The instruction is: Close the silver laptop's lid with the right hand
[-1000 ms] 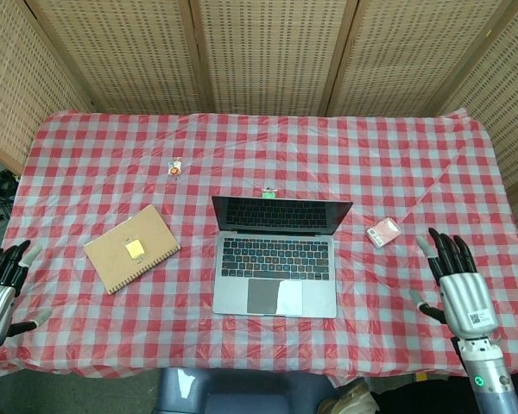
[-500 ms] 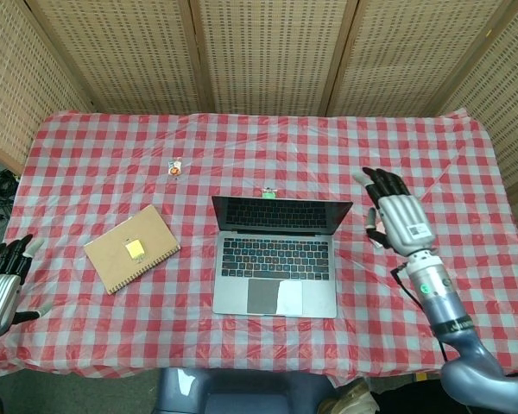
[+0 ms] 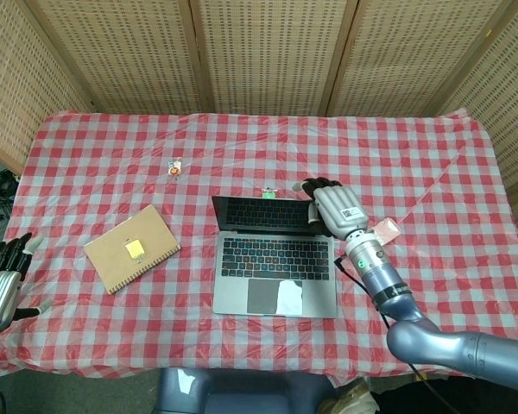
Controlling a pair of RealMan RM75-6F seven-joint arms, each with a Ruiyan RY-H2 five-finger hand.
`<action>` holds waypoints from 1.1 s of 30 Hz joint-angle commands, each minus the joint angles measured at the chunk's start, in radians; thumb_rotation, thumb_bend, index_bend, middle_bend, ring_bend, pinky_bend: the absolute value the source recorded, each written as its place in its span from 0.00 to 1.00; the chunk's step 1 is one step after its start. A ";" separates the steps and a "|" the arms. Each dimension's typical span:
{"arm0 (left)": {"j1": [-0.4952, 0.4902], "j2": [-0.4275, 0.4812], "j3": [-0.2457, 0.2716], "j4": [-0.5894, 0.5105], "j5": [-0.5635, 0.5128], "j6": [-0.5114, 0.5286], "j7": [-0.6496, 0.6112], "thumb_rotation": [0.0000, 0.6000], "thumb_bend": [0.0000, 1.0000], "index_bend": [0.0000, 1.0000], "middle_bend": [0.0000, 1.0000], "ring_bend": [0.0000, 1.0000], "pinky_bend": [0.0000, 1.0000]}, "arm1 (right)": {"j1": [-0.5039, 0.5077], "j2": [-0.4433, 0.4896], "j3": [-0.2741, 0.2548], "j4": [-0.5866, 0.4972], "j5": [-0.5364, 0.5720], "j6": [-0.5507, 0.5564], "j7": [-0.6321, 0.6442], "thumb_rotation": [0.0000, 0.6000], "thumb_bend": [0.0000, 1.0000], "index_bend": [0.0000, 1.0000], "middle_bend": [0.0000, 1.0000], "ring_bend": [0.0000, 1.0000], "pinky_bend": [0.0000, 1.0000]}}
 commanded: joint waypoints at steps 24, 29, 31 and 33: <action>-0.010 -0.013 0.009 -0.002 -0.017 -0.020 0.018 1.00 0.00 0.00 0.00 0.00 0.00 | 0.036 0.180 -0.104 -0.222 -0.006 -0.128 0.057 1.00 1.00 0.31 0.36 0.26 0.31; -0.011 -0.010 0.012 -0.010 -0.014 -0.021 0.022 1.00 0.00 0.00 0.00 0.00 0.00 | 0.024 0.213 -0.128 -0.237 -0.120 -0.216 0.100 1.00 1.00 0.33 0.38 0.28 0.31; -0.011 -0.010 0.012 -0.010 -0.016 -0.021 0.023 1.00 0.00 0.00 0.00 0.00 0.00 | 0.020 0.225 -0.142 -0.235 -0.172 -0.256 0.117 1.00 1.00 0.34 0.39 0.28 0.31; -0.012 -0.010 0.012 -0.009 -0.019 -0.023 0.025 1.00 0.00 0.00 0.00 0.00 0.00 | 0.016 0.232 -0.160 -0.232 -0.223 -0.289 0.127 1.00 1.00 0.34 0.39 0.28 0.32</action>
